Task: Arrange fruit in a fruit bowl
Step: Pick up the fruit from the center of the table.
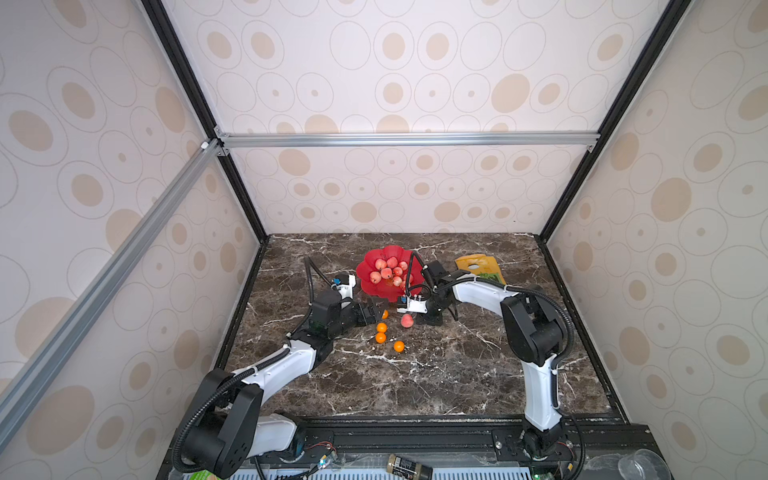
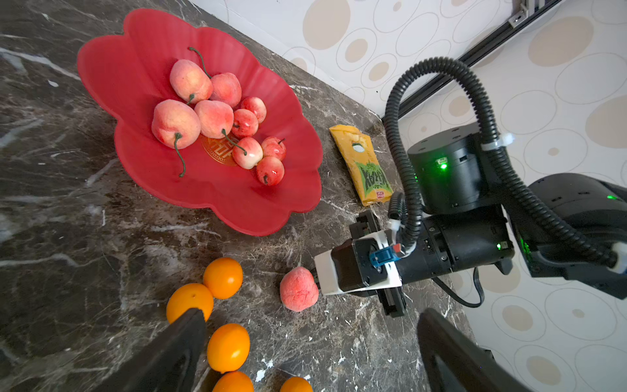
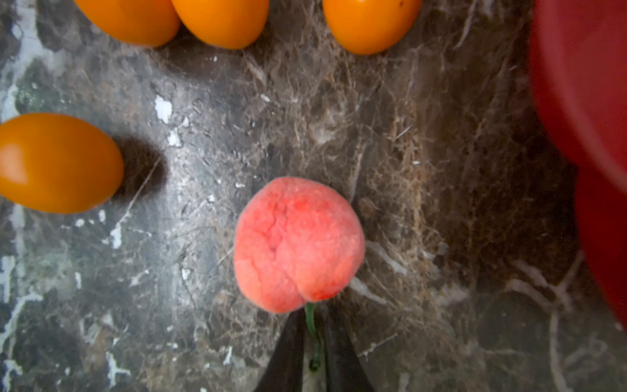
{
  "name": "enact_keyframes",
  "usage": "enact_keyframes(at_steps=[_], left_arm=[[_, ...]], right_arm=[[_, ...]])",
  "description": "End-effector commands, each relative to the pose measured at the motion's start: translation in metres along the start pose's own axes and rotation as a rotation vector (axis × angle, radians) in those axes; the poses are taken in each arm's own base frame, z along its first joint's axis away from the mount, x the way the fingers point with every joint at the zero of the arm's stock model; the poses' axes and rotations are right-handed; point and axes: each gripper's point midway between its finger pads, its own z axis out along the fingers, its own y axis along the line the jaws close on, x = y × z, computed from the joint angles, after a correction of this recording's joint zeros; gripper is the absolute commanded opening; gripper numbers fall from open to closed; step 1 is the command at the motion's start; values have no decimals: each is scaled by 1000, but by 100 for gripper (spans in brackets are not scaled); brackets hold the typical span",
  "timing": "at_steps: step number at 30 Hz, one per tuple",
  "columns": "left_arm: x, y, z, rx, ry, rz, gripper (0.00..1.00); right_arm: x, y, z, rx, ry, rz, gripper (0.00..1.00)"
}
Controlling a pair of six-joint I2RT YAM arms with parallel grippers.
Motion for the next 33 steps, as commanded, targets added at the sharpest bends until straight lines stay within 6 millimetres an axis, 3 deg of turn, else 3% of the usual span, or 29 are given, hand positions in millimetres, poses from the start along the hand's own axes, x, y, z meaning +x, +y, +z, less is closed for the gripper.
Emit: enact_keyframes(at_steps=[1,10,18,33], left_arm=[[-7,-4,-5,15,-23,3,98],[-9,-4,-6,14,-25,5,98],[-10,-4,-8,9,-29,8,98],[-23,-11,-15,17,-63,15,98]], right_arm=[[0,5,4,-29,14,-28,13],[-1,5,4,-28,12,-30,4],[-7,6,-3,-18,-19,-25,2],[-25,5,-59,169,-134,112,0]])
